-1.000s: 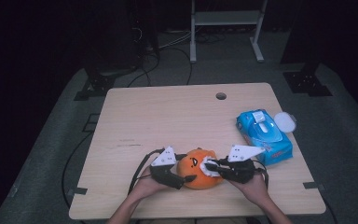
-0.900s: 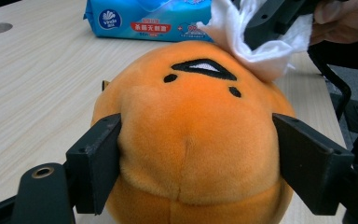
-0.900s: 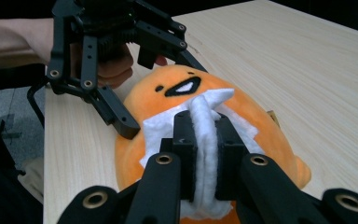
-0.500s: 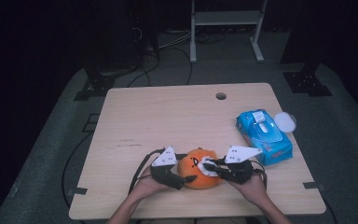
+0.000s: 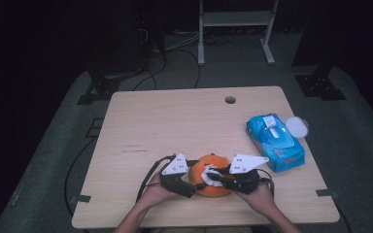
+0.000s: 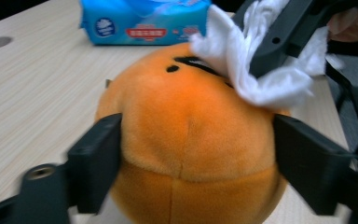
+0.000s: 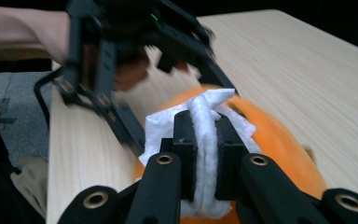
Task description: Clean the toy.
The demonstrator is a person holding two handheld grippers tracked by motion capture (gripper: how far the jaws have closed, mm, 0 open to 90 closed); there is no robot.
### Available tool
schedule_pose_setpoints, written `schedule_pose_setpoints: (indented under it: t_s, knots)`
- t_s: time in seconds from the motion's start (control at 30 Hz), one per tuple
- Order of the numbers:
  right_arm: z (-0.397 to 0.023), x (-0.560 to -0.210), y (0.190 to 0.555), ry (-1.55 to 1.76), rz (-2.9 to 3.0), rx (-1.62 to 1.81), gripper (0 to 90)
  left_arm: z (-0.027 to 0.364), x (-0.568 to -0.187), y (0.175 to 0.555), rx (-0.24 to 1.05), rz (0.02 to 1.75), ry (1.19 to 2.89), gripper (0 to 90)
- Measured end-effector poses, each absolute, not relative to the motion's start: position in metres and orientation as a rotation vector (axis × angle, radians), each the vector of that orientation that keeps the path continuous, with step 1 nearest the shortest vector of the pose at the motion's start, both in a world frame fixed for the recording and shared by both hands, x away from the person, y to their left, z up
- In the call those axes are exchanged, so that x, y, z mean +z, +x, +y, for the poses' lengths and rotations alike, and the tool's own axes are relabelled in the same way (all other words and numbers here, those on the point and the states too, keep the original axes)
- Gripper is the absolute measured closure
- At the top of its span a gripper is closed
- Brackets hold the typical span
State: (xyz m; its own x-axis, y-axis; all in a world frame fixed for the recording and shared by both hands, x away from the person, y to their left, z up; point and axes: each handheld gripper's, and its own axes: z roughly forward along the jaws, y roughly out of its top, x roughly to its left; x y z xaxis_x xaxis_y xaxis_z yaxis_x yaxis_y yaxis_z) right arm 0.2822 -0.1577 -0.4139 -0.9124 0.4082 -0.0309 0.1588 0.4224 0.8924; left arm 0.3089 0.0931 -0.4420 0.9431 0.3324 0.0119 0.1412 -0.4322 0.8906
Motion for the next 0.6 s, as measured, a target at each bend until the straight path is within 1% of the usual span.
schedule_pose_setpoints:
  t_s: [0.03, 0.1, 0.13, 0.23, 0.27, 0.3, 0.33, 0.37, 0.43, 0.47, 0.5, 0.53, 0.57, 0.6]
  knots:
    - [-0.162, -0.414, 0.283, 0.518, 2.435, 1.482, 81.5, 0.093, -0.442, 0.309, 0.224, 0.338, 2.022, 10.8]
    - [-0.167, -0.415, 0.283, 0.540, 2.431, 1.469, 81.5, 0.097, -0.443, 0.314, 0.179, 0.413, 2.016, 9.7]
    - [-0.174, -0.417, 0.285, 0.575, 2.423, 1.468, 81.5, 0.099, -0.444, 0.315, 0.163, 0.414, 2.004, 15.4]
    - [-0.173, -0.415, 0.285, 0.573, 2.421, 1.472, 81.5, 0.095, -0.444, 0.312, 0.185, 0.375, 2.010, 22.0]
    - [-0.167, -0.412, 0.284, 0.547, 2.420, 1.495, 81.5, 0.089, -0.442, 0.306, 0.238, 0.288, 2.038, 23.4]
    - [-0.167, -0.412, 0.284, 0.547, 2.420, 1.495, 81.5, 0.089, -0.442, 0.306, 0.238, 0.288, 2.038, 24.4]
    - [-0.157, -0.406, 0.282, 0.489, 2.422, 1.503, 81.4, 0.085, -0.441, 0.299, 0.286, 0.212, 2.063, 25.4]
    - [-0.153, -0.404, 0.282, 0.470, 2.422, 1.495, 81.5, 0.084, -0.441, 0.296, 0.304, 0.183, 2.074, 25.8]
    - [-0.155, -0.403, 0.284, 0.471, 2.418, 1.485, 81.4, 0.085, -0.441, 0.295, 0.307, 0.175, 2.078, 25.7]
    - [-0.159, -0.404, 0.285, 0.490, 2.412, 1.478, 81.5, 0.088, -0.442, 0.298, 0.278, 0.203, 2.065, 25.5]
    - [-0.159, -0.404, 0.285, 0.490, 2.412, 1.478, 81.5, 0.088, -0.442, 0.298, 0.278, 0.203, 2.065, 24.0]
    - [-0.170, -0.407, 0.289, 0.546, 2.402, 1.483, 81.5, 0.092, -0.442, 0.303, 0.246, 0.261, 2.053, 19.3]
    - [-0.170, -0.407, 0.289, 0.546, 2.402, 1.483, 81.5, 0.092, -0.442, 0.303, 0.246, 0.261, 2.053, 13.0]
    - [-0.179, -0.410, 0.290, 0.581, 2.404, 1.460, 81.5, 0.094, -0.441, 0.310, 0.188, 0.371, 2.034, 8.4]
